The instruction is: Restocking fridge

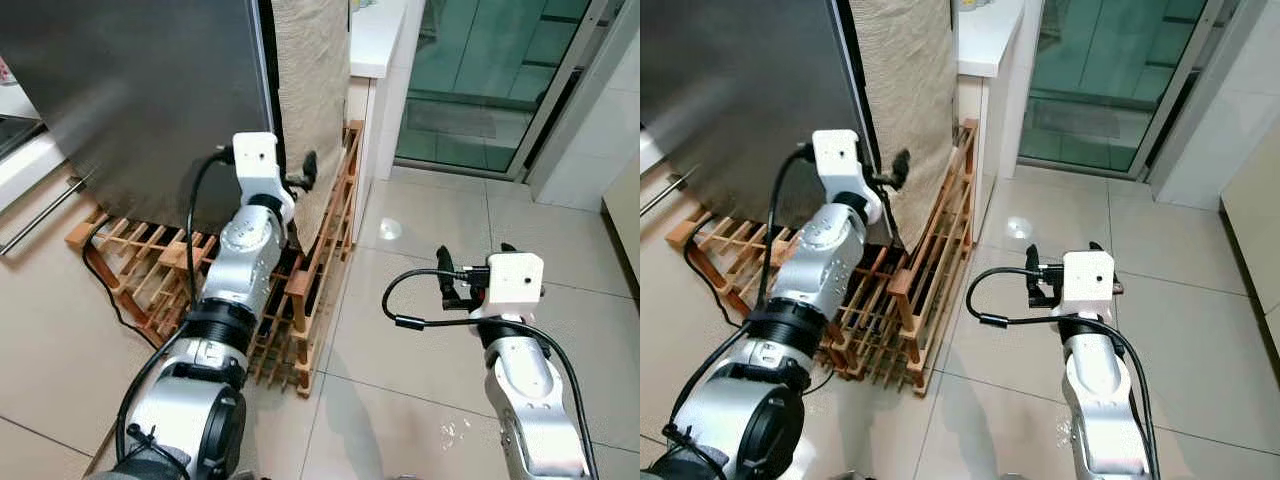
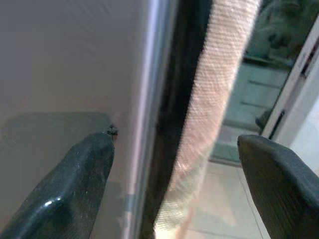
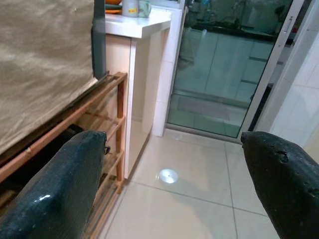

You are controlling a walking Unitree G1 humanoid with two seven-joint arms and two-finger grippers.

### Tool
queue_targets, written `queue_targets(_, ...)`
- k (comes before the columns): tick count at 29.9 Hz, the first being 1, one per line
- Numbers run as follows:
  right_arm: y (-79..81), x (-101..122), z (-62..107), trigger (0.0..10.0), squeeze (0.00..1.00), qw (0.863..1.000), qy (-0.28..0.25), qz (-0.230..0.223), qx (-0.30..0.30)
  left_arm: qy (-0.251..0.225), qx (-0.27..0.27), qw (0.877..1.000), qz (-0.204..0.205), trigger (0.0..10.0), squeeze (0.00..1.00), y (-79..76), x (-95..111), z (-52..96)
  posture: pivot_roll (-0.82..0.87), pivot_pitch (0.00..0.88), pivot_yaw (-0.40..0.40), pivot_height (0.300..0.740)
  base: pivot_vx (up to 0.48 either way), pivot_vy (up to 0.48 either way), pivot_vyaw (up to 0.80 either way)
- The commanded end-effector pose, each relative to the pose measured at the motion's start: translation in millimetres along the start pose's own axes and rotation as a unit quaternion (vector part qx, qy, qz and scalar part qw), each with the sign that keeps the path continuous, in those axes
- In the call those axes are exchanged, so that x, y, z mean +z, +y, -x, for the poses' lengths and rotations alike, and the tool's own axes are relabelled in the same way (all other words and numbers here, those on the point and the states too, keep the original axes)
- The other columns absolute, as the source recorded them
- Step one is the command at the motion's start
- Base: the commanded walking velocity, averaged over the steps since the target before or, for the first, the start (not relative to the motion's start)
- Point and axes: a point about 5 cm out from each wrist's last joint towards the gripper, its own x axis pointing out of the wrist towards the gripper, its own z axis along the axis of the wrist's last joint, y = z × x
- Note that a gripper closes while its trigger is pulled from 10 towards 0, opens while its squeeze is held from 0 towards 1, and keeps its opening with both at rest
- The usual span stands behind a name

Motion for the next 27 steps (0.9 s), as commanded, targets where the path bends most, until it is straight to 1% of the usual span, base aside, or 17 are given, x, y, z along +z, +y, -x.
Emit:
queue_targets(1,0.1,4,0.4,10.0,0.00,1.000,-0.003,-0.002,0.002,-0.006,-0.005,1.000,0.008,10.0,0.00,-7.0,3,-3.3,-0.14,0.000,0.065,0.740,0.000,0.000,0.00)
queue_targets(5,0.3,5,0.1,10.0,0.00,1.000,-0.003,-0.001,0.003,-0.017,-0.034,0.999,0.033,10.0,0.00,-20.0,7,-6.2,-0.14,0.000,0.066,0.740,0.000,0.000,0.00)
queue_targets(7,-0.8,5,-0.4,10.0,0.00,1.000,-0.003,0.001,0.002,-0.030,-0.074,0.995,0.056,10.0,0.00,-32.6,13,-6.3,-0.14,0.000,0.070,0.740,0.000,0.000,0.00)
queue_targets(8,-0.8,5,-0.4,10.0,0.00,1.000,-0.003,0.001,0.002,-0.030,-0.074,0.995,0.056,10.0,0.00,-32.6,13,-6.3,-0.14,0.000,0.070,0.740,0.000,0.000,0.00)
queue_targets(10,-1.8,5,-0.8,10.0,0.00,1.000,-0.003,0.002,0.001,-0.041,-0.098,0.993,0.059,10.0,0.00,-40.8,18,-6.3,-0.14,0.000,0.073,0.740,0.000,0.000,0.00)
queue_targets(12,-2.2,5,-1.3,10.0,0.00,1.000,-0.003,0.003,0.000,-0.045,-0.103,0.992,0.053,10.0,0.00,-43.7,19,-6.8,-0.14,0.000,0.075,0.740,0.000,0.000,0.00)
queue_targets(17,-1.1,4,-2.9,10.0,0.00,1.000,-0.002,0.004,0.001,-0.036,-0.083,0.996,0.023,10.0,0.00,-44.3,16,-11.9,-0.14,0.000,0.073,0.740,0.000,0.000,0.00)
queue_targets(19,-0.5,4,-4.0,10.0,0.00,1.000,-0.002,0.004,0.002,-0.024,-0.075,0.997,0.013,10.0,0.00,-46.8,13,-15.0,-0.14,0.000,0.075,0.740,0.000,0.000,0.00)
queue_targets(21,0.0,4,-5.6,10.0,0.00,1.000,-0.002,0.005,0.003,-0.013,-0.083,0.996,0.005,10.0,0.00,-55.6,11,-16.6,-0.14,0.000,0.075,0.740,0.000,0.000,0.00)
queue_targets(24,0.4,5,-7.7,10.0,0.00,1.000,-0.004,0.005,0.003,0.001,-0.127,0.992,0.005,10.0,0.00,-77.0,6,-14.4,-0.15,0.000,0.080,0.740,0.000,0.000,0.00)
queue_targets(26,1.1,6,-9.2,10.0,0.00,1.000,-0.005,0.005,0.002,0.018,-0.189,0.982,0.016,10.0,0.00,-102.3,-2,-7.8,-0.16,0.000,0.085,0.740,0.000,0.000,0.00)
queue_targets(27,1.1,6,-9.2,10.0,0.00,1.000,-0.005,0.005,0.002,0.018,-0.189,0.982,0.016,10.0,0.00,-102.3,-2,-7.8,-0.16,0.000,0.085,0.740,0.000,0.000,0.00)
